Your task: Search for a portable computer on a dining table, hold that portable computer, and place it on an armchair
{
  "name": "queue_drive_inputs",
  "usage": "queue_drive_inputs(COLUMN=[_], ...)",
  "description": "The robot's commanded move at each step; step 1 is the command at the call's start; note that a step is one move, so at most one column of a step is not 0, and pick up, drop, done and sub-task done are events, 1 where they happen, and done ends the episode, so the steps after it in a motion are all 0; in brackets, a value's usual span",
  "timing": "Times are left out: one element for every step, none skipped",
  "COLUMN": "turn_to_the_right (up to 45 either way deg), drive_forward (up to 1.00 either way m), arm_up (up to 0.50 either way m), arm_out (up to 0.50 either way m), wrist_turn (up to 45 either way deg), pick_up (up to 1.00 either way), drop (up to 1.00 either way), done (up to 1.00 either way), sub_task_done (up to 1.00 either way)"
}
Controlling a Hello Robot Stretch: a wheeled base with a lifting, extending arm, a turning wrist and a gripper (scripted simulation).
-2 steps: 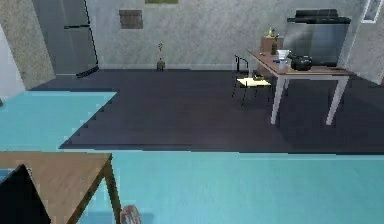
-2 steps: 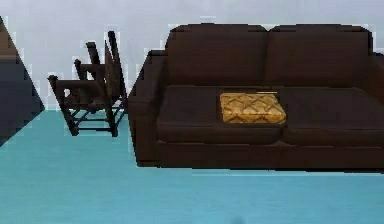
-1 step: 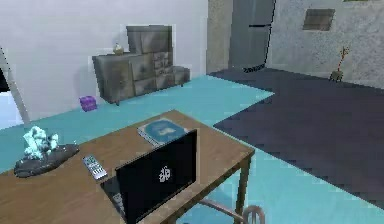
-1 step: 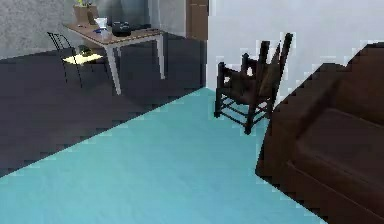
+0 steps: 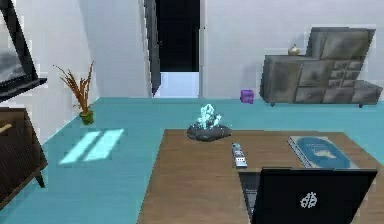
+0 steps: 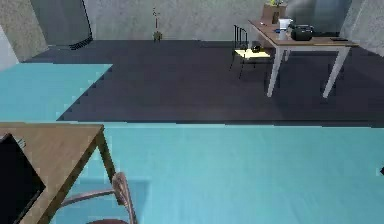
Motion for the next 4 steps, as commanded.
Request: queue_drive_inputs(turn_to_the_right=[-45.0, -12.0, 0.0, 0.0], drive_forward=[0.0, 0.0, 0.0, 0.0], arm_up=[0.0, 0.0, 0.5, 0.32], arm_out=[0.0, 0.0, 0.0, 0.0], wrist_turn=[0.0, 0.0, 0.0, 0.0], pick_up=[0.0, 0.0, 0.0, 0.0], drop=[0.0, 0.0, 0.0, 0.0], done=[0.0, 0.0, 0.0, 0.0], sub_task_done=[0.0, 0.0, 0.0, 0.0])
